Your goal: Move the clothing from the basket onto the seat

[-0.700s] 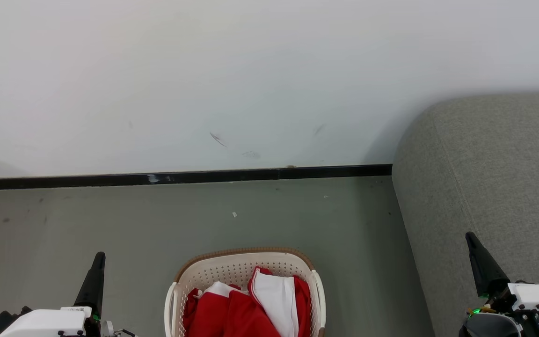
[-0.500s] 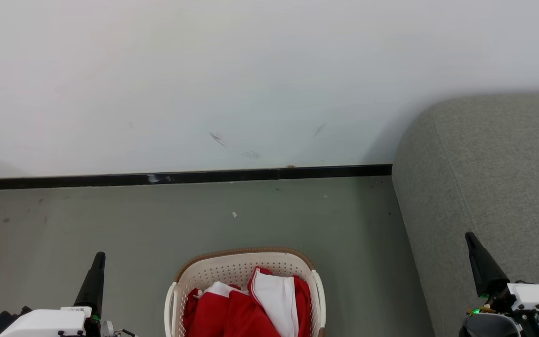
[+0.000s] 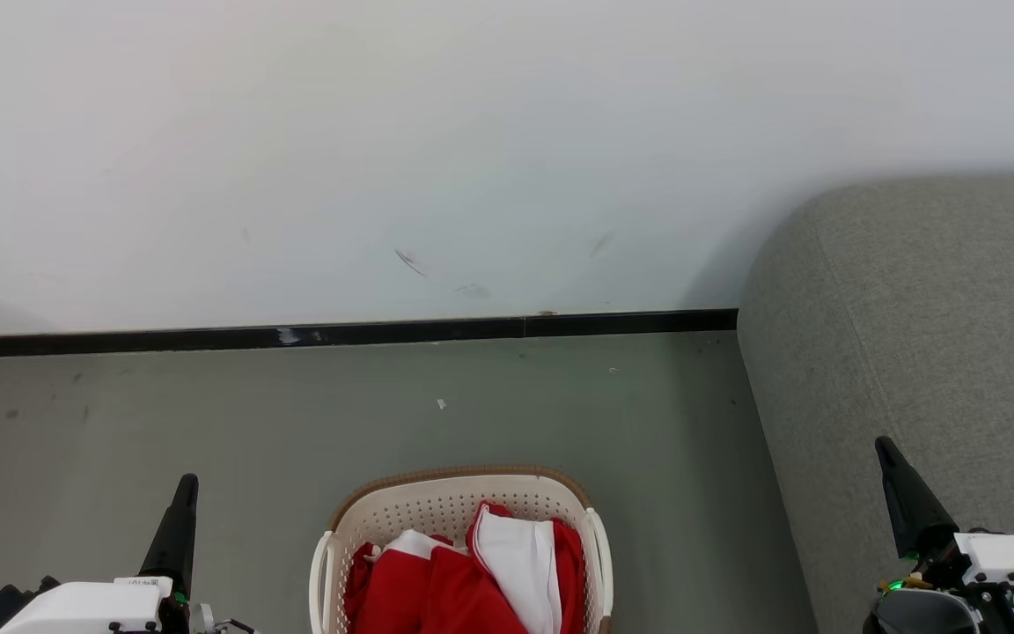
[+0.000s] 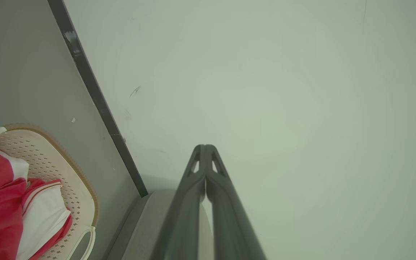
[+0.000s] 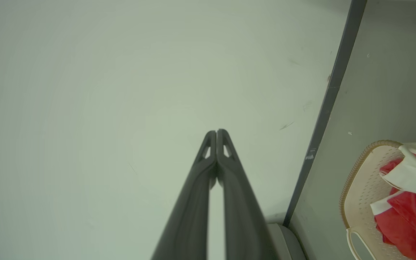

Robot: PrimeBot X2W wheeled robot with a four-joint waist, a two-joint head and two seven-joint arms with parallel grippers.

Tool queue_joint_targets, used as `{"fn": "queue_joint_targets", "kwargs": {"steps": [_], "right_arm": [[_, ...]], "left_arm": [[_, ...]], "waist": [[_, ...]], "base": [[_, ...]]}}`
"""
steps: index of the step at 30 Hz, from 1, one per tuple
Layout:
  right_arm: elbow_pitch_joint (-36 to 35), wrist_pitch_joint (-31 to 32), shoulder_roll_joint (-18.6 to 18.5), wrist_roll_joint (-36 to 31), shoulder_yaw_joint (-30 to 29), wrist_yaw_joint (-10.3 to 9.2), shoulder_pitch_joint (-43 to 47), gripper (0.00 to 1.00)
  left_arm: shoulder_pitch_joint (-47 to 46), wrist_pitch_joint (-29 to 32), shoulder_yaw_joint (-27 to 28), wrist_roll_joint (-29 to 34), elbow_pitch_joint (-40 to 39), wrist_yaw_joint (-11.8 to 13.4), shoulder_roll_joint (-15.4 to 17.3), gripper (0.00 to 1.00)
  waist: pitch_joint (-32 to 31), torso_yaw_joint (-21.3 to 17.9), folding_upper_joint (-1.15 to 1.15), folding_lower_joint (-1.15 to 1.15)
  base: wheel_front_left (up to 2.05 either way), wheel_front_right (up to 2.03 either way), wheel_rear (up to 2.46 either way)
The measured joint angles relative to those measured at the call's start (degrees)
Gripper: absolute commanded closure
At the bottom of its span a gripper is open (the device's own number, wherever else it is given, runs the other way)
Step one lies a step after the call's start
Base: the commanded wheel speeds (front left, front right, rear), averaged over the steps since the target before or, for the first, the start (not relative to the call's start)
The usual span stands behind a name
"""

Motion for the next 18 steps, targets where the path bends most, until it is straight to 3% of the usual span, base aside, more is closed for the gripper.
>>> {"fn": "queue_joint_targets", "kwargs": {"steps": [13,14,18], "right_arm": [[2.5,0.0,1.5,0.0,0.1,-0.07,2.8,1.00],[2.9,0.0,1.9,0.0,0.2,-0.08,3.5,0.00],[3.1,-0.5,2.1,-0.1,0.7,-0.08,4.1,0.00]], "left_arm": [[2.3,0.0,-0.2,0.0,2.8,0.1,-1.5,1.00],[2.9,0.0,-0.3,0.0,3.3,0.1,-1.8,0.00],[3.6,-0.5,-0.7,0.1,3.3,0.1,-1.9,0.00]], "waist": [[0.0,0.0,0.00,0.00],[0.0,0.0,0.00,0.00],[0.0,0.0,0.00,0.00]], "base": [[0.00,0.00,0.00],[0.00,0.00,0.00],[0.00,0.00,0.00]]}}
